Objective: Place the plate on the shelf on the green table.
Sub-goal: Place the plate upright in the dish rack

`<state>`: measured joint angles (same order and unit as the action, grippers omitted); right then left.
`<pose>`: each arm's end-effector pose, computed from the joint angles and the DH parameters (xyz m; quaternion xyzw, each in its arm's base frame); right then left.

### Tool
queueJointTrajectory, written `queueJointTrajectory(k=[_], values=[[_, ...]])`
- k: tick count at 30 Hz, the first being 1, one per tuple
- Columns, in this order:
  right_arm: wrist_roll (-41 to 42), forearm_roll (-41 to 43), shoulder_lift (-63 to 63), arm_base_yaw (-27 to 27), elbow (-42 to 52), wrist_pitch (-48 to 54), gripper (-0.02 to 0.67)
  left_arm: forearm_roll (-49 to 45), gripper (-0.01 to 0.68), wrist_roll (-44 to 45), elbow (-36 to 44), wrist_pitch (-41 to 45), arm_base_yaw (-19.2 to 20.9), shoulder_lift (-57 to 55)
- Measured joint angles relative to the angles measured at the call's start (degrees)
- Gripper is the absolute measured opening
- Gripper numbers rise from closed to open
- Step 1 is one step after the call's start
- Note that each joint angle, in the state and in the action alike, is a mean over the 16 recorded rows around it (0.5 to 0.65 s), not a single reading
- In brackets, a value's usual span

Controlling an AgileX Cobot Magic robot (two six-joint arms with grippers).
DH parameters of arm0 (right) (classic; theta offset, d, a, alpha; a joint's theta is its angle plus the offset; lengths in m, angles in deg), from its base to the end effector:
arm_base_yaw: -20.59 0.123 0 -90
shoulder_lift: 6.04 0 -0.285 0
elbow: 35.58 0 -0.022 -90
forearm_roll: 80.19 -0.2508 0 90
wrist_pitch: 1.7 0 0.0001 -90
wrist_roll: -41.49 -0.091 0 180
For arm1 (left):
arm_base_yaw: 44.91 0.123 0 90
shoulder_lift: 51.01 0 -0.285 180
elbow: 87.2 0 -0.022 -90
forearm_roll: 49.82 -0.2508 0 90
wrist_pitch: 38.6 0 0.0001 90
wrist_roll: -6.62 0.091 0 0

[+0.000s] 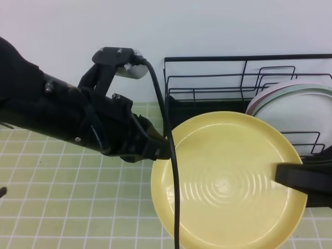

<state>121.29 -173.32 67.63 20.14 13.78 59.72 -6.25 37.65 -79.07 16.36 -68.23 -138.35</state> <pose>0.1816 0.0784 0.2582 -0.1524 0.7662 0.4941 0.3815 0.2417 -0.1601 0.3469 0.2958 0.8574 -0.3315 0.2598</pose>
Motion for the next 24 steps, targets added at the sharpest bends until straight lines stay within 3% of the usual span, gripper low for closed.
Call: queueJointTrajectory(k=[5,18,21,24], values=[[2.7,0.7,0.0,0.0,0.0,-2.8,0.003,2.2,0.081,0.0,0.0,0.8,0.0,0.1],[11.5,3.5,-0.8,0.0,-0.8,-18.0,0.003,20.0,0.409,4.2,-2.5,5.9,0.0,0.1],[13.0,5.0,-1.7,0.0,-2.1,-21.0,0.012,22.4,0.420,5.4,-4.5,7.4,0.0,0.0],[13.2,9.2,-3.2,0.0,-4.8,-23.1,0.012,22.3,0.367,6.2,-7.0,8.7,0.0,0.0]])
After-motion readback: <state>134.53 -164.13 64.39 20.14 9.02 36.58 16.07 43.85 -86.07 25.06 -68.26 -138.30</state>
